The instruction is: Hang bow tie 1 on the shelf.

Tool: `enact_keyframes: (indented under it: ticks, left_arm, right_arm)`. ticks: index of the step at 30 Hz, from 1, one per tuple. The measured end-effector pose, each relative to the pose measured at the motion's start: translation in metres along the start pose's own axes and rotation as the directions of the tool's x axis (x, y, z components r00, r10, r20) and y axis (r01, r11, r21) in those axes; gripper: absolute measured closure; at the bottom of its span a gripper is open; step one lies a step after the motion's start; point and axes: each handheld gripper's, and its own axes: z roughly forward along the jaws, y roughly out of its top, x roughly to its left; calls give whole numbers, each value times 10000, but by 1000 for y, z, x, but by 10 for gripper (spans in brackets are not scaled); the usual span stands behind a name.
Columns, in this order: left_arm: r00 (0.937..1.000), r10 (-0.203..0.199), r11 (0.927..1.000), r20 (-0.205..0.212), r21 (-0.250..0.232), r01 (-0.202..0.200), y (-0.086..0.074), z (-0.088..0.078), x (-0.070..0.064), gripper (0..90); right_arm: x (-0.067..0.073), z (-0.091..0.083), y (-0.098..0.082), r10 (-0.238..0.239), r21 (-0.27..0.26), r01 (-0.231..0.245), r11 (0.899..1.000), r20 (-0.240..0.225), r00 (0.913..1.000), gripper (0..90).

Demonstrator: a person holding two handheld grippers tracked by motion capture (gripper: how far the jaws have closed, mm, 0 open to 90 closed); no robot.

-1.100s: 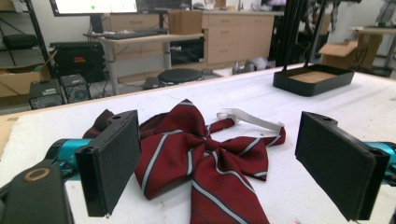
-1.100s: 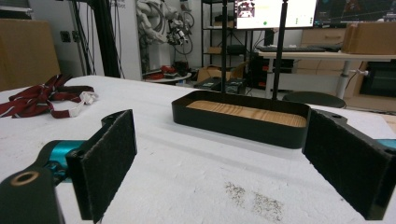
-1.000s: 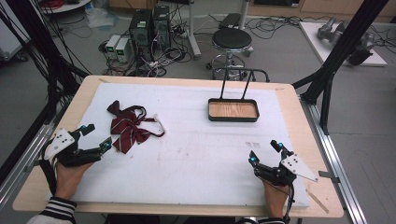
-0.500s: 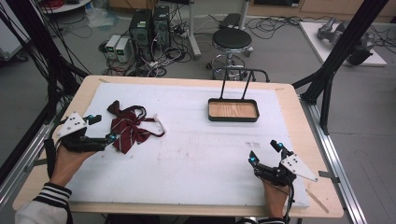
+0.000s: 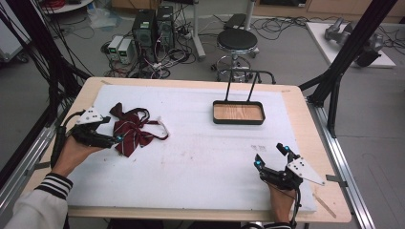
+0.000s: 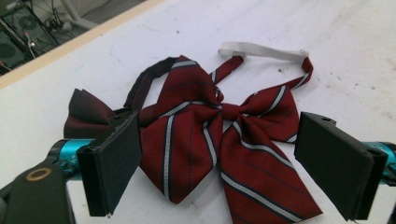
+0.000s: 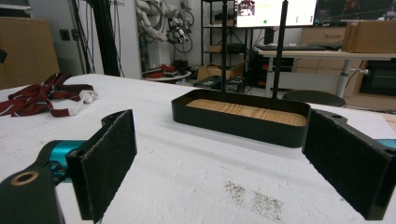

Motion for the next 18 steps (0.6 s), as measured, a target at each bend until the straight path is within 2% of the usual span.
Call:
enact_keyframes:
  ticks: [1, 2, 3, 4, 9, 11, 15, 18]
  left_arm:
    - [10000, 0, 10000, 0, 0, 0, 0, 0, 0, 157]
    - [10000, 58, 9990, -44, 452, -56, 1, 5, 2, 157]
    - [10000, 58, 9990, -44, 452, -56, 1, 5, 2, 157]
    - [10000, 61, 9969, -53, 780, -56, 2, 10, 5, 157]
    - [9999, 7, 9944, -108, 1059, 5, 3, 19, 9, 157]
    - [10000, 36, 9898, -43, 1421, -29, 1, 28, 10, 157]
    - [10000, 62, 9862, -35, 1653, -55, 0, 35, 12, 157]
    - [10000, -56, 9819, -81, 1890, 70, 1, 41, 15, 157]
  right_arm:
    - [0, 0, 0, 0, 0, 0, 10000, 0, 10000, 93]
    - [0, 0, 0, -9, -10, 9, 10000, 2, 10000, 93]
    - [0, 0, 0, -9, -10, 9, 10000, 2, 10000, 93]
    - [0, 0, 0, 37, 19, -37, 10000, 29, 10000, 92]
    - [0, 0, 0, 6, 9, -6, 10000, 27, 10000, 93]
    - [0, 0, 0, -5, 10, 5, 10000, 28, 10000, 92]
    - [0, 0, 0, 6, 13, -6, 10000, 40, 10000, 93]
    - [0, 0, 0, -1, 6, 1, 10000, 55, 10000, 93]
